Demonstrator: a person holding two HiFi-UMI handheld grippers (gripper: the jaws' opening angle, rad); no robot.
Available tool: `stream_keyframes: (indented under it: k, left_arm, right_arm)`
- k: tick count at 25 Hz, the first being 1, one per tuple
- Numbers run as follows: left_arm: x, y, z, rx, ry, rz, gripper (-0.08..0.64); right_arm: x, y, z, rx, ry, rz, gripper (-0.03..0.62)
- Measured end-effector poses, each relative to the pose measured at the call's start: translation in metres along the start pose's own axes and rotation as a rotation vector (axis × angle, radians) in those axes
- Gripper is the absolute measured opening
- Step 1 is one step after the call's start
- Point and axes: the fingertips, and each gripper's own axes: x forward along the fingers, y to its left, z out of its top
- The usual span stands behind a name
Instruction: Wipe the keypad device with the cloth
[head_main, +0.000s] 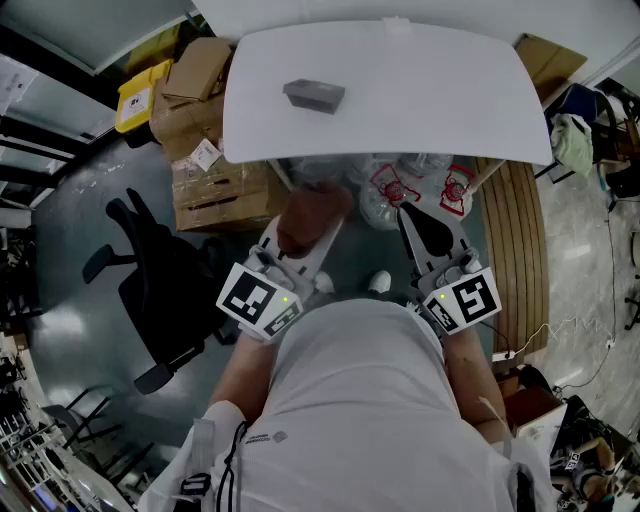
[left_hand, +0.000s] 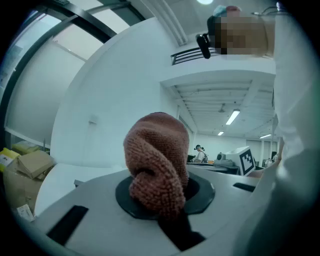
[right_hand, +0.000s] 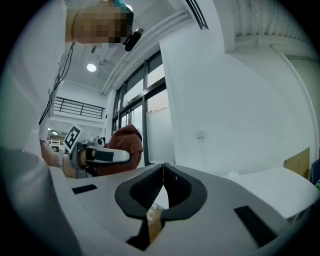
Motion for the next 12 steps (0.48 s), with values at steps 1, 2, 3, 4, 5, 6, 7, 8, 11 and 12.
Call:
stream_keyframes:
  k: [1, 2, 3, 4, 5, 6, 7, 8, 11, 12]
  left_arm:
    - [0.003, -0.001, -0.001, 0.008, 0.005, -0.001, 0.057]
    - [0.005, -0.003, -0.003, 0.015, 0.009, -0.003, 0.057]
    - [0.008, -0.005, -0.004, 0.018, 0.012, -0.003, 0.057]
    - [0.011, -0.006, -0.005, 0.018, 0.014, -0.002, 0.058]
    - [0.014, -0.008, -0.006, 0.015, 0.014, 0.002, 0.058]
    - [0.018, -0.009, -0.006, 0.010, 0.013, 0.008, 0.058]
    - [0.022, -0.010, -0.007, 0.006, 0.012, 0.015, 0.058]
    - [0.026, -0.011, -0.007, 0.002, 0.012, 0.023, 0.058]
    - [0.040, -0.017, -0.007, 0.005, 0.013, 0.045, 0.058]
    - [0.045, -0.020, -0.007, 0.007, 0.012, 0.054, 0.058]
  right_arm:
    - [-0.001, -0.003, 0.000, -0.001, -0.002, 0.001, 0.026]
    - [-0.001, -0.006, 0.000, -0.001, -0.004, 0.001, 0.026]
    - [-0.003, -0.009, 0.000, -0.001, -0.004, 0.002, 0.026]
    - [-0.004, -0.012, 0.000, -0.001, -0.004, 0.002, 0.026]
    - [-0.006, -0.016, 0.000, 0.001, -0.003, 0.002, 0.026]
    - [-0.007, -0.020, 0.000, 0.002, -0.002, 0.003, 0.026]
    - [-0.009, -0.024, 0.000, 0.002, -0.003, 0.004, 0.025]
    - [-0.011, -0.029, 0.001, 0.001, -0.004, 0.006, 0.026]
    - [-0.020, -0.043, 0.004, 0.009, -0.016, 0.019, 0.026]
    - [-0.024, -0.048, 0.004, 0.020, -0.021, 0.026, 0.026]
